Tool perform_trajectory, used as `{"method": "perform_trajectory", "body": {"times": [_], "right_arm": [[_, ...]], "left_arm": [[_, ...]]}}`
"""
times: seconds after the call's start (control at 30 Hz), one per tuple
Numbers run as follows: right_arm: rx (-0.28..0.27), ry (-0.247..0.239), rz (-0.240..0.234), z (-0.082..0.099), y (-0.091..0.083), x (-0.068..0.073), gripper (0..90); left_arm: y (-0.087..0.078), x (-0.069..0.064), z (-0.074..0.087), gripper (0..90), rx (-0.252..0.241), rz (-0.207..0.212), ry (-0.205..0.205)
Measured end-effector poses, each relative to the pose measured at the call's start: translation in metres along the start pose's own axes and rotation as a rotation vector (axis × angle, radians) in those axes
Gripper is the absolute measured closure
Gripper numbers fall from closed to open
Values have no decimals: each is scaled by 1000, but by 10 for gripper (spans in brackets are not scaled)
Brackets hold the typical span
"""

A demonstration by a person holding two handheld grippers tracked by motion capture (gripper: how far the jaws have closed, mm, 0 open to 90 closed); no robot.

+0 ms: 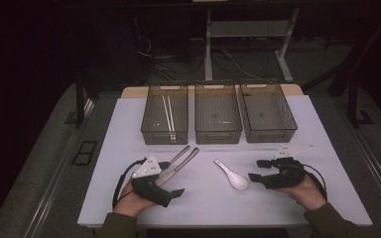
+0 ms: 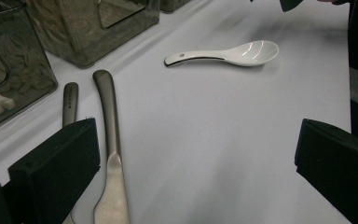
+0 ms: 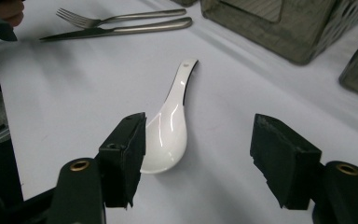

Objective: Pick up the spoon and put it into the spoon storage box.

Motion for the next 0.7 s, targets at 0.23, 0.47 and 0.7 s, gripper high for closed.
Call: {"method": "perform_trajectory", "body": {"times": [0.23,0.47,0.7], "right_arm": [[11,11,-3,3,5,0,381],[29,14,-14,3,14,2,382],[63,13,-26,3,23,2,382]], "left_arm": [[0,0,0,0,1,3,2],[0,-1,0,0,6,4,7],[1,-1,0,0,8,5,6]]}}
Point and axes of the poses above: each handheld gripper's, and its own axes: y roughly forward along the jaws, z roughly out of its underside, x roughly to its left, the point moved 2 cm from there along y, roughly forward along the jaws, and after that the axes turned 12 degrees about -z, right-handed, at the moved point
